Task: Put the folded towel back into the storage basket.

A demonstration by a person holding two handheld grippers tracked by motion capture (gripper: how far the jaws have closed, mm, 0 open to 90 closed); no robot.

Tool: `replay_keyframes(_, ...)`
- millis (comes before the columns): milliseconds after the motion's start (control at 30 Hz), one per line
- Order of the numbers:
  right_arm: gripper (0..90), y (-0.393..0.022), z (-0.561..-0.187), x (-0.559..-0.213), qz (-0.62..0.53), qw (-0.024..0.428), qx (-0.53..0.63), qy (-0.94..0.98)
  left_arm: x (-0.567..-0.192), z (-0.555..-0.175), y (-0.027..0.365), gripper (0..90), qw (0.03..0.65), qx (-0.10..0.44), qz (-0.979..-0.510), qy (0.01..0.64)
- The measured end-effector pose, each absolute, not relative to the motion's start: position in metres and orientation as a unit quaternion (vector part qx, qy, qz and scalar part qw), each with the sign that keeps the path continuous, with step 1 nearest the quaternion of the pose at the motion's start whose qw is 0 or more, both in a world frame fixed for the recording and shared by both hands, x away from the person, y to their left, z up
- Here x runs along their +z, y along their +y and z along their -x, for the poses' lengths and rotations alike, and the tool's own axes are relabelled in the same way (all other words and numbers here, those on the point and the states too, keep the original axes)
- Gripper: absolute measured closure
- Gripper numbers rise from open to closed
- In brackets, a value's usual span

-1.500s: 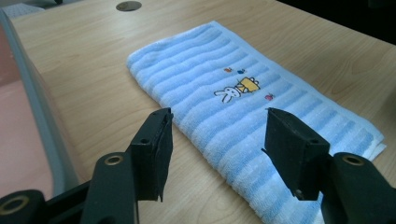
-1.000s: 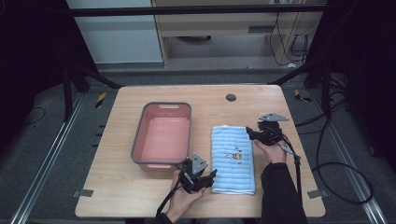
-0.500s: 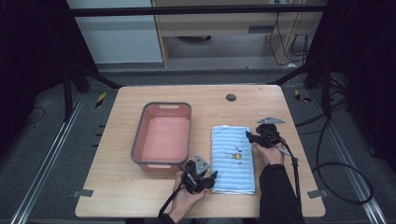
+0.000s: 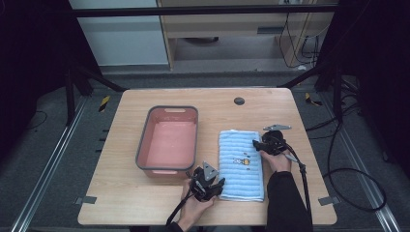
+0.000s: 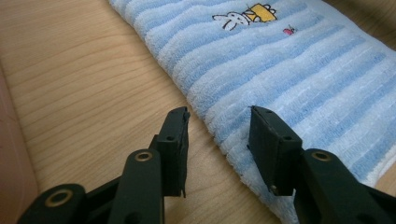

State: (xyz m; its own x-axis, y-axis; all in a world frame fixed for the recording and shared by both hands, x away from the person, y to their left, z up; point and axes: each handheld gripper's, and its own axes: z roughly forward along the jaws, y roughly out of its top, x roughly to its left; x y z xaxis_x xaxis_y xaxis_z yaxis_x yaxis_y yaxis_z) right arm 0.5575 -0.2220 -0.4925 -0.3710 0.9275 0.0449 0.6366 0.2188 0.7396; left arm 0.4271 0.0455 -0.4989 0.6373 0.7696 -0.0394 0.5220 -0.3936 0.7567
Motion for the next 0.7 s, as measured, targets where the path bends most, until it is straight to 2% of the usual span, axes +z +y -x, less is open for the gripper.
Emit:
replay_keyframes(467, 62.6, -0.2227, -0.5567, -0.4997, -0.528, 0.186, 0.350, 0.751, -0.5019, -0.4251, 0.0404, 68.4, 0.381, 0.152, -0.816, 0.407)
replay_keyframes(700, 75.6, -0.2206, -0.5556, -0.5001, -0.528, 0.174, 0.360, 0.749, -0.5022, -0.4225, 0.0370, 77.3, 0.383, 0.150, -0.814, 0.410)
